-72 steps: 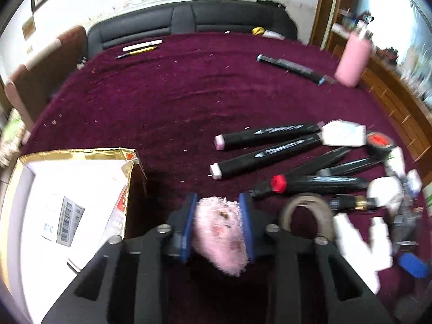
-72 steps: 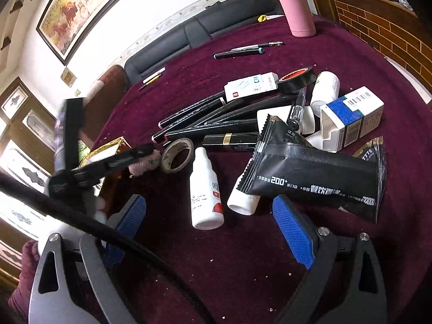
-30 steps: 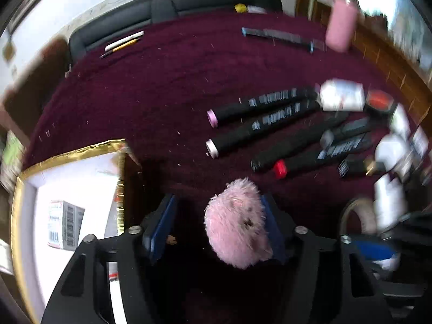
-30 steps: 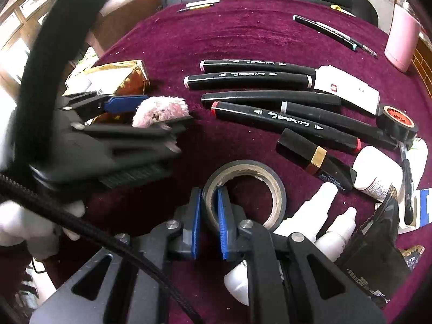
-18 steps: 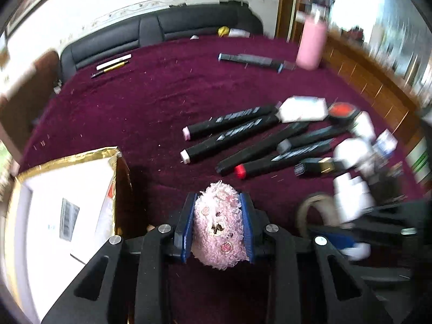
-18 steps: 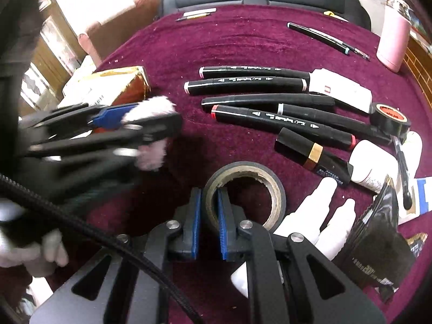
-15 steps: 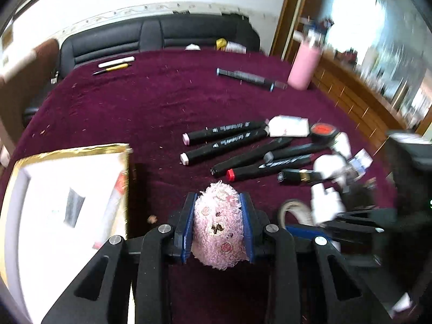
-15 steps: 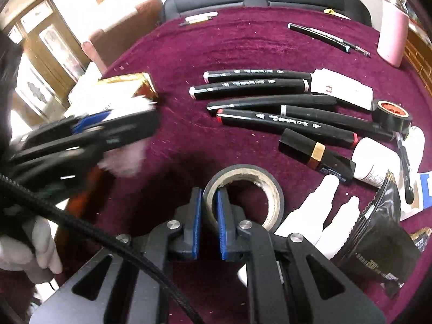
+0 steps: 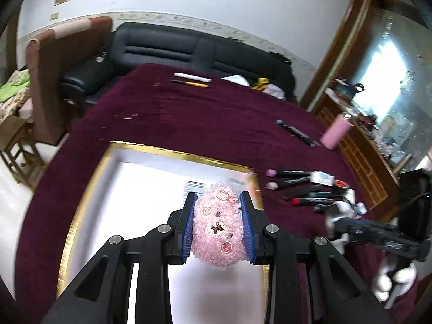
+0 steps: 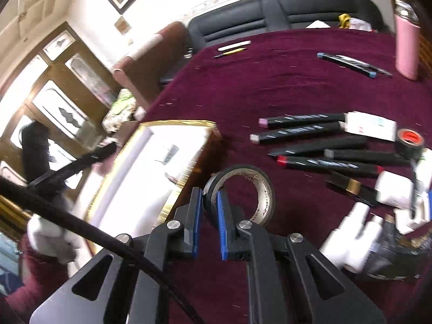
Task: Organize objects
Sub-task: 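Place the pink ball and tape roll into the gold tray, opening both grippers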
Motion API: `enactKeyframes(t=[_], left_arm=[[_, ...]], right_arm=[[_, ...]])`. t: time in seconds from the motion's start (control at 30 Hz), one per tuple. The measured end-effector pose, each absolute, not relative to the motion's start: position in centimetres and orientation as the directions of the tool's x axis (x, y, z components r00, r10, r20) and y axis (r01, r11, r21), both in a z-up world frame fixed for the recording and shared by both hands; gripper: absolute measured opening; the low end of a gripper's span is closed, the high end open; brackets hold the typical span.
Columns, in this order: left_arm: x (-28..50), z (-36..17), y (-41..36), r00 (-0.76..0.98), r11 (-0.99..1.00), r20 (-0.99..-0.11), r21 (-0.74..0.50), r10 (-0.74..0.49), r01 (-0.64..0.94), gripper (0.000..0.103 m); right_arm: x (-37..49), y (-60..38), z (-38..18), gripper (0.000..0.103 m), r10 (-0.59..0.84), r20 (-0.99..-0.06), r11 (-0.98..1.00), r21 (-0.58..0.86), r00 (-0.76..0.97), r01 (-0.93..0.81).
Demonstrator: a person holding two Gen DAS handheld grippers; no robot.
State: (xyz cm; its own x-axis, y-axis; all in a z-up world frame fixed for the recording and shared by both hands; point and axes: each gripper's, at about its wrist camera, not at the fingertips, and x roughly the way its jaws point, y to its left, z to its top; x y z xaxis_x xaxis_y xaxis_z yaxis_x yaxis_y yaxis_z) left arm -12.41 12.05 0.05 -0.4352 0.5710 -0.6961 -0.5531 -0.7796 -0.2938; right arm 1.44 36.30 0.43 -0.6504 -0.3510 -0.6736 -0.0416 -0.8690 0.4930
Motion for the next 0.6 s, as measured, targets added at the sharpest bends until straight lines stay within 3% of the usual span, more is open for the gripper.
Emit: enactKeyframes(t=[0.33, 0.6], left_arm=[[-21.0, -5.5, 10.5, -0.393, -0.847, -0.779, -0.316, 0.489, -0.426, 0.027], [-24.0, -7.8, 9.1, -0.358, -0.845, -0.775, -0.406, 0.52, -0.348, 0.028]], right_arm=[[-9.8, 27.7, -0.6, 0.01, -0.498, -0.683, -0.82, 0.572, -0.534, 0.034], [-16.1, 24.2, -2.5, 0.01, -0.454, -0.745, -0.852, 0.524, -0.488, -0.007]])
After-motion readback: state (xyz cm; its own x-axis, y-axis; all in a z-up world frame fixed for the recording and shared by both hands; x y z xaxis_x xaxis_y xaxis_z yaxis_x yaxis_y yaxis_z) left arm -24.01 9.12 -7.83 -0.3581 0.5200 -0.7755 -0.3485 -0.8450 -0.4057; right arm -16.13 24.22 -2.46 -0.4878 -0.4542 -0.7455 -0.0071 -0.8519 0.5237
